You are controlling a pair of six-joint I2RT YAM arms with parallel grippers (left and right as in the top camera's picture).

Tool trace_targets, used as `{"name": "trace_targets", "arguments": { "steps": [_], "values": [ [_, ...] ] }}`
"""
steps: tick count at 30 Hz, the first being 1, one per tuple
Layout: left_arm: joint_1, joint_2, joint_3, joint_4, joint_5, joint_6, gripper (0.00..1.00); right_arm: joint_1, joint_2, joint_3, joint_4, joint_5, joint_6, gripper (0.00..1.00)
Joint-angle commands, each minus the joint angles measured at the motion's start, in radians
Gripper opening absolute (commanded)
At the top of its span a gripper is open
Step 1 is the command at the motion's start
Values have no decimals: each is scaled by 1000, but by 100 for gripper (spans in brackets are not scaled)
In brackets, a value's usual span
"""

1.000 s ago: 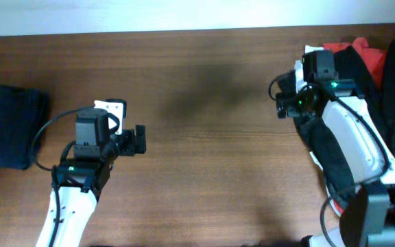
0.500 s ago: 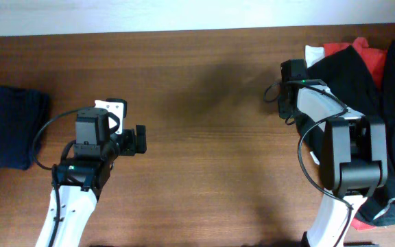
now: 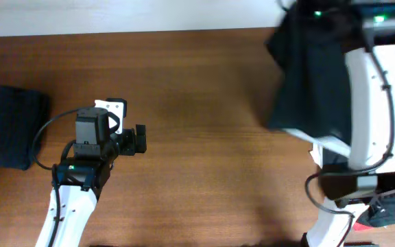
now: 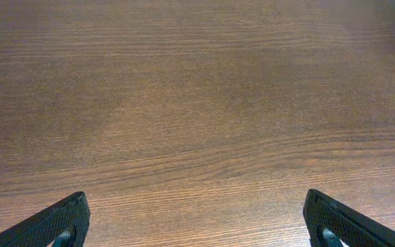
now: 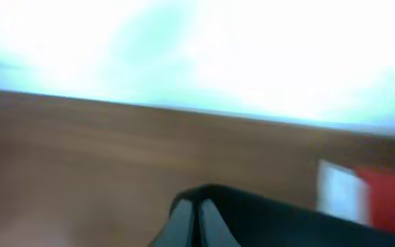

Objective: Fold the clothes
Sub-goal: 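Grasp the black shorts with the right gripper and drag them left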

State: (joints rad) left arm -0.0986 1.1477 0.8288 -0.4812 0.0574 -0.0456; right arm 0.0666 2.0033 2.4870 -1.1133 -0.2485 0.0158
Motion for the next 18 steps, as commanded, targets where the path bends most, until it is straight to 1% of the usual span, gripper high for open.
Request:
{"name": "trace_targets", "arguments": {
  "steps": [1,2,3,4,6,8,9,10,11,12,13,14,16,18],
  "values": [
    [3,-2,20,1,18,9,99,164,19,24,41,-138,4,4],
    [3,-2,20,1,18,9,99,210,52,24,56,-132,4,13],
    [3,-2,20,1,18,9,99,234,82,24,72,-121,4,60],
    [3,-2,20,1,18,9,99,246,106,24,73,-40,5,99],
    [3,-2,20,2,18,9,99,233,120,24,-4,268,31,99],
    [3,-2,20,9,18,9,99,203,119,24,-135,412,31,99],
    [3,-1,20,34,21,9,99,179,119,24,-201,418,32,99],
    [3,-2,20,74,65,8,99,134,119,24,-277,418,101,99],
    [3,-2,20,117,147,8,99,79,119,24,-359,378,121,99],
    [3,1,20,156,216,8,99,38,119,24,-422,352,121,99],
    [2,11,20,183,254,8,99,10,119,24,-465,351,121,99],
    [-11,40,20,214,288,4,98,-51,119,24,-518,350,124,99],
    [-76,142,20,253,296,-74,98,-129,119,24,-561,349,144,99],
    [-170,293,20,328,314,-169,98,-189,119,24,-586,341,143,99]
  ]
}}
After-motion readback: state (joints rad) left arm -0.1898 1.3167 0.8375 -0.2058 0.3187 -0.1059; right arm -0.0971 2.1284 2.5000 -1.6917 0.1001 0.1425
